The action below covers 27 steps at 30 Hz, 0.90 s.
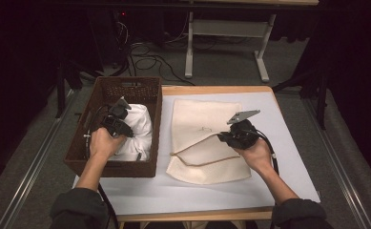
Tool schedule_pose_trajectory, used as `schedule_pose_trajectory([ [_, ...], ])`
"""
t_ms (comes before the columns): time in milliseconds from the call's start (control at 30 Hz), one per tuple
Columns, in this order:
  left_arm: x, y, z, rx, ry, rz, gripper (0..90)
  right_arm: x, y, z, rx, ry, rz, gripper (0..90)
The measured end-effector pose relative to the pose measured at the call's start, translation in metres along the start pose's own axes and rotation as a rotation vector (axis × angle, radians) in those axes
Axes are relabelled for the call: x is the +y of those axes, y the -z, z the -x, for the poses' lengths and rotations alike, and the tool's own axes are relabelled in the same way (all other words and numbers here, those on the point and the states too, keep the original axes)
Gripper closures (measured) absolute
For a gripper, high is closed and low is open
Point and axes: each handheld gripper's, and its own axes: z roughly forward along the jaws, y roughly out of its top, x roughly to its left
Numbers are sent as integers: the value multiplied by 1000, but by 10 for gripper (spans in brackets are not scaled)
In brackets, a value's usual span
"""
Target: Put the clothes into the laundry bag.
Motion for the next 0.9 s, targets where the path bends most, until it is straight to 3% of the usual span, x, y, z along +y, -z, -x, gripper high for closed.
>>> schedule_pose_trajectory([
  [133,-1,7,-2,-18,7,10,640,0,-1,1,-1,-3,-1,848],
  [333,-5,28,0,-52,-7,75,640,0,-1,1,1,-6,3,848],
  [467,-7,40,5,-49,-24,110,640,-1,-1,2,1,-12,6,849],
  [900,-11,61,12,-50,-60,150,636,-1,-1,1,-1,-9,5,849],
])
